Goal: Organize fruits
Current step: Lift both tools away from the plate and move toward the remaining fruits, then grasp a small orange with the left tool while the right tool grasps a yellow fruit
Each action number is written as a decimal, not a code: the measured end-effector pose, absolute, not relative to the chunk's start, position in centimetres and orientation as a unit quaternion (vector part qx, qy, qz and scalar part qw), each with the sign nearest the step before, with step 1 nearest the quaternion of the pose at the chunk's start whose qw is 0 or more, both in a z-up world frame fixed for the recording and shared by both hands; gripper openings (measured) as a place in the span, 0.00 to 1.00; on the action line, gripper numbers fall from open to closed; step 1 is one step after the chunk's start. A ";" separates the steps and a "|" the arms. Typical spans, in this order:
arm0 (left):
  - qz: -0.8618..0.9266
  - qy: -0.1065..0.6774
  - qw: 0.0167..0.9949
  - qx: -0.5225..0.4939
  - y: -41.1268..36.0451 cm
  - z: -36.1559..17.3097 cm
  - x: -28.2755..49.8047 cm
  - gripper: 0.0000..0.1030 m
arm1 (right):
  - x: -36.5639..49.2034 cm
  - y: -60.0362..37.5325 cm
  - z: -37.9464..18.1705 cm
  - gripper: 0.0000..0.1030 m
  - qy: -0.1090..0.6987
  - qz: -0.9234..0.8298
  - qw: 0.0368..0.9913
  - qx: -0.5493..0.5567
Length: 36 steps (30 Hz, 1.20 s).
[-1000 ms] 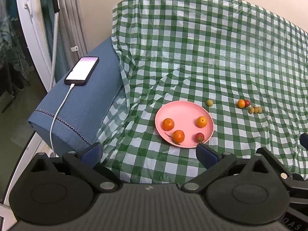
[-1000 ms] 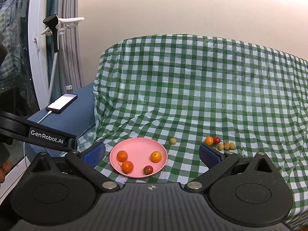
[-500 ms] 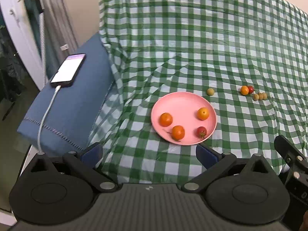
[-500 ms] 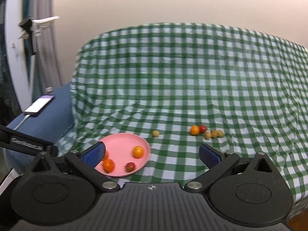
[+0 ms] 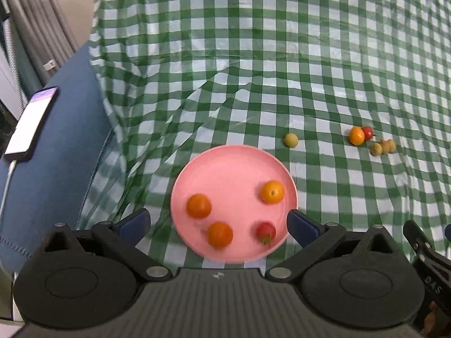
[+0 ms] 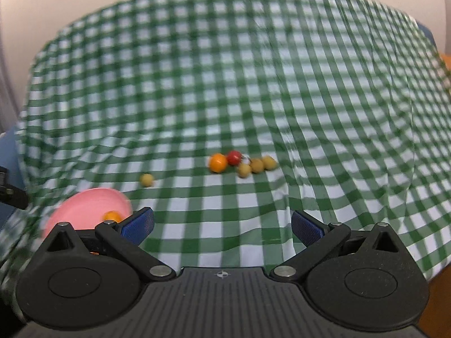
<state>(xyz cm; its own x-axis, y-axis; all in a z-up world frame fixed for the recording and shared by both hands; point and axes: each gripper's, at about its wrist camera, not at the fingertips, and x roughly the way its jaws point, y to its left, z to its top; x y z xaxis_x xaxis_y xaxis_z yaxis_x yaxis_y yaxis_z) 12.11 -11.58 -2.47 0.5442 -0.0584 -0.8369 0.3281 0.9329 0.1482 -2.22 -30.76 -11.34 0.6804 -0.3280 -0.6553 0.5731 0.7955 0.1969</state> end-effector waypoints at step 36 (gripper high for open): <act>-0.275 0.489 0.814 0.150 -35.3 -15.3 23.0 1.00 | 6.7 -44.4 -24.1 0.26 0.327 -0.383 0.839 0.208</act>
<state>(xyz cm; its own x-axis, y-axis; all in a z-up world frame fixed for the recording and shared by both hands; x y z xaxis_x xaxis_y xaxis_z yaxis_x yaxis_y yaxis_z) 23.02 -35.31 -15.28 0.3705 -0.3010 -0.8787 0.5948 0.8035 -0.0244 6.74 -44.36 -24.13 0.4932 -0.5060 -0.7076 0.7778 0.6208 0.0982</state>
